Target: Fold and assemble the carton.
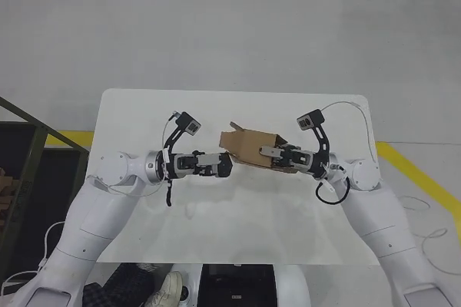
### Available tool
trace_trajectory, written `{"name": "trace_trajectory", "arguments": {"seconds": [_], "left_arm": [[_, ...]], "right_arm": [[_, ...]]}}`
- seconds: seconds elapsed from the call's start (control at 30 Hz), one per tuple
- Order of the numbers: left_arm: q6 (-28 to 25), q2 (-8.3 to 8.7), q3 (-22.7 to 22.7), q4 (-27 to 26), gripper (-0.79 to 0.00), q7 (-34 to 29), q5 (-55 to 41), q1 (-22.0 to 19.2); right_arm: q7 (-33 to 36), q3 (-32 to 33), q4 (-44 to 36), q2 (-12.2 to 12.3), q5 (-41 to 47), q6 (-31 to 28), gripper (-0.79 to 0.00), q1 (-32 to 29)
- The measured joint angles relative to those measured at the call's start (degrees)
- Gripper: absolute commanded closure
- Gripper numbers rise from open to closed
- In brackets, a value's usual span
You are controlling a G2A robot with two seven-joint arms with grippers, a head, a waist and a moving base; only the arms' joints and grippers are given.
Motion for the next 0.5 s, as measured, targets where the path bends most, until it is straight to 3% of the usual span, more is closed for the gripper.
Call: {"name": "trace_trajectory", "arguments": {"seconds": [0.5], "left_arm": [[0.42, -0.1, 0.61, -0.48, -0.785, -0.61, 0.26, -0.66]], "right_arm": [[3.33, -2.29, -2.1, -0.21, -0.89, 0.95, 0.0, -0.18]]}}
